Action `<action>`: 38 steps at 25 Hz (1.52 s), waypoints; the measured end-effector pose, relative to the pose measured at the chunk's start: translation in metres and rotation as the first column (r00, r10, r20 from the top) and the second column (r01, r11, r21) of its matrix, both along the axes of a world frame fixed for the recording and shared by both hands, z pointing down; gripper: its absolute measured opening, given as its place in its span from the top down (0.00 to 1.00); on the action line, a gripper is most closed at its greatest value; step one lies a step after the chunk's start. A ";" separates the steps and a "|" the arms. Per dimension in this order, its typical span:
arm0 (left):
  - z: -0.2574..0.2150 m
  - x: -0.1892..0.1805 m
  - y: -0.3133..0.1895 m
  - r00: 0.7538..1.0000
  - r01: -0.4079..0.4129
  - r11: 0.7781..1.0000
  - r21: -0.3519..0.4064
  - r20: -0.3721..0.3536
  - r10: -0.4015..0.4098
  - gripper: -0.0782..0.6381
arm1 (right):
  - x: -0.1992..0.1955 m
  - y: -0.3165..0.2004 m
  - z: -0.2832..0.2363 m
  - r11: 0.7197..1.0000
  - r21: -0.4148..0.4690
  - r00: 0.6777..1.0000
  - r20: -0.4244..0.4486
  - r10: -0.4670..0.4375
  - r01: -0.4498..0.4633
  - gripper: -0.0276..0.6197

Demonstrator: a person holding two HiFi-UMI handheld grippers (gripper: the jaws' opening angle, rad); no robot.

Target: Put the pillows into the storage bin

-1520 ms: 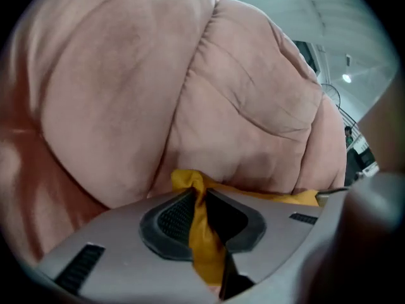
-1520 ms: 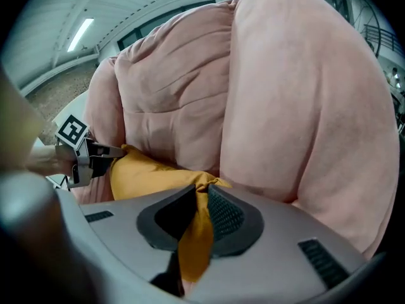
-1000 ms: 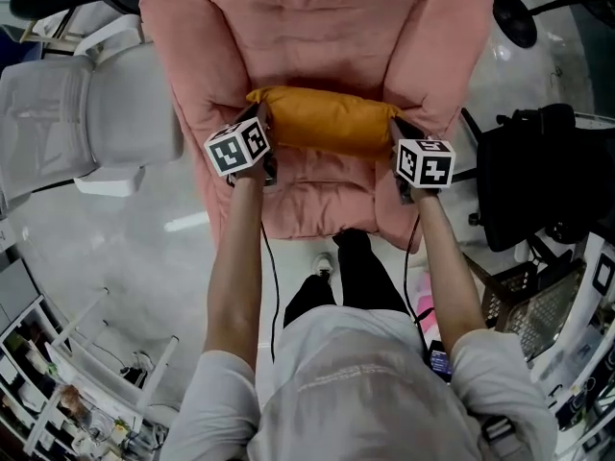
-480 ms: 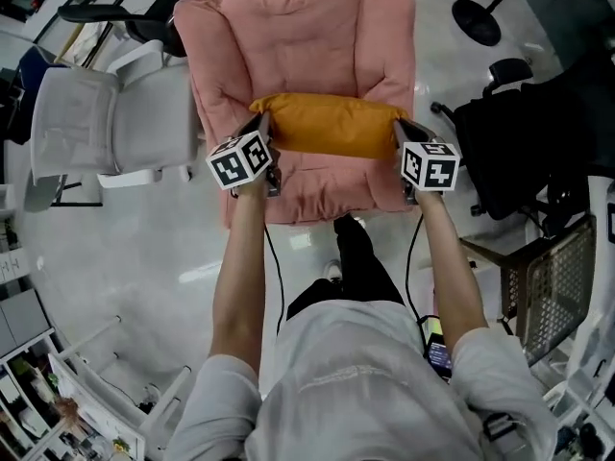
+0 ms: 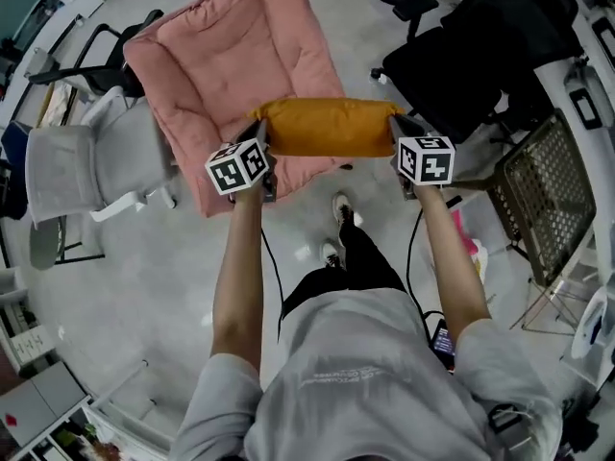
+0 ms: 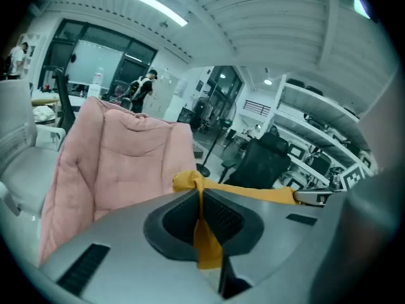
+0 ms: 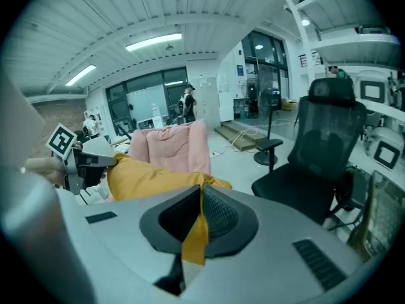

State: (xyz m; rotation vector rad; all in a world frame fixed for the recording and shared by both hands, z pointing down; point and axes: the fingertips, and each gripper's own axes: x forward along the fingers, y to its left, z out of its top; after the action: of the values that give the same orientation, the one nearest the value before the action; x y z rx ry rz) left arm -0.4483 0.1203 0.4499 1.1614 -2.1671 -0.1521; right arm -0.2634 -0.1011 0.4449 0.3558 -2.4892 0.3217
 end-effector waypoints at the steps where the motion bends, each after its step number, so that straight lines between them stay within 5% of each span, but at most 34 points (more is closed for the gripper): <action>1: 0.000 0.017 -0.013 0.999 -0.037 0.999 0.005 -0.010 0.037 0.84 | 0.025 -0.006 0.000 0.999 0.001 0.999 -0.011 0.038 -0.038 0.90; 5: 0.006 0.090 -0.071 0.983 -0.178 0.984 0.019 -0.037 0.179 0.84 | 0.125 -0.035 0.006 0.983 0.001 0.982 -0.040 0.183 -0.183 0.90; 9: 0.021 0.171 -0.136 0.943 -0.329 0.944 0.016 -0.058 0.329 0.84 | 0.233 -0.066 0.023 0.942 -0.009 0.941 -0.064 0.333 -0.335 0.90; 16: 0.062 0.346 -0.238 0.810 -0.578 0.816 -0.007 -0.130 0.572 0.84 | 0.440 -0.093 0.062 0.810 -0.036 0.807 -0.131 0.576 -0.585 0.90; 24: 0.122 0.538 -0.322 0.668 -0.727 0.686 -0.003 -0.229 0.708 0.84 | 0.643 -0.114 0.122 0.662 -0.084 0.661 -0.224 0.716 -0.745 0.90; 29: 0.165 0.620 -0.363 0.615 -0.772 0.635 -0.021 -0.275 0.739 0.84 | 0.727 -0.135 0.159 0.595 -0.088 0.592 -0.282 0.755 -0.799 0.90; 38: 0.248 0.697 -0.426 0.588 -0.798 0.602 -0.036 -0.265 0.764 0.84 | 0.803 -0.170 0.243 0.546 -0.093 0.544 -0.325 0.773 -0.832 0.90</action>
State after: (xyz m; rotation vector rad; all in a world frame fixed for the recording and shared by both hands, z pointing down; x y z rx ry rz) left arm 0.2490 -0.3058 0.6974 1.8021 -1.2580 0.2659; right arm 0.5391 -0.2707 0.6877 1.3771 -1.8324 0.8822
